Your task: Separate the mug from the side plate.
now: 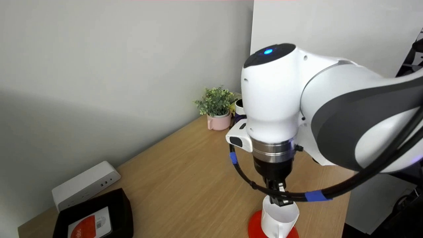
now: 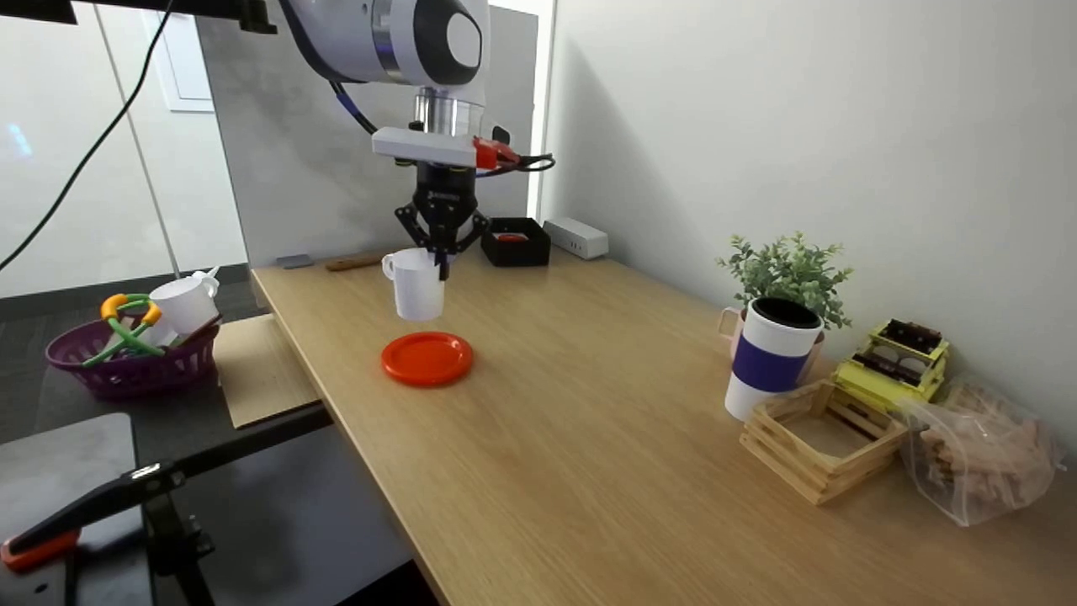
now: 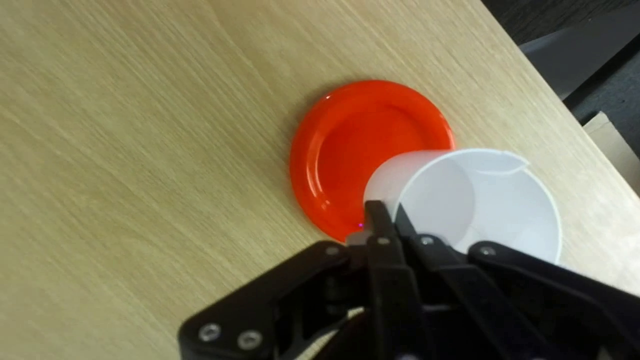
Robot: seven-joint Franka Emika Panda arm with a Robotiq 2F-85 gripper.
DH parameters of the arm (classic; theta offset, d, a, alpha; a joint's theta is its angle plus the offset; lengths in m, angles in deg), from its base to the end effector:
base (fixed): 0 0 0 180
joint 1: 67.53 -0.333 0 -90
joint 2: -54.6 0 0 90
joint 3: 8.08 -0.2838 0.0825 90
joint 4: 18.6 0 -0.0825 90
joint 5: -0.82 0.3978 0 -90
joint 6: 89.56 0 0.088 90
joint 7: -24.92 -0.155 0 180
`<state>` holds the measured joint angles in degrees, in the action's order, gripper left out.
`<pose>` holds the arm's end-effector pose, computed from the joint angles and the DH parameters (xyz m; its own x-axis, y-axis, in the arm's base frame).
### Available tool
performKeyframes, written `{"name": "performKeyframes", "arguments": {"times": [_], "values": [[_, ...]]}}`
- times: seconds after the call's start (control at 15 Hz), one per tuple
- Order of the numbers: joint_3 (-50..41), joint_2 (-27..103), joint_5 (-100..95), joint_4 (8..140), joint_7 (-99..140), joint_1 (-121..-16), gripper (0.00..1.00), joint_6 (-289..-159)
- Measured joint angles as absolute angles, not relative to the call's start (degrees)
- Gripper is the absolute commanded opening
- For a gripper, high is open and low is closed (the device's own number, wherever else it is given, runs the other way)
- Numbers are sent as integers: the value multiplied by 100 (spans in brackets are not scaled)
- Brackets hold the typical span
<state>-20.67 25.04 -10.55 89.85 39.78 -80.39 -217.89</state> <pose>0.5483 0.2510 0.1379 0.6739 0.7227 -0.1539 0.7300 -0.6834 -0.0127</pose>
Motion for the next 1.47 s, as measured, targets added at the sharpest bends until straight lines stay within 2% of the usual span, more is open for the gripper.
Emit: {"name": "performKeyframes", "arguments": {"times": [0.73, 1.47], "values": [[-1515, 3188, -940, 9351, 3941, -7418, 0, -22470], [-1488, 2130, -331, 8712, 4398, -6959, 0, -22420]]}}
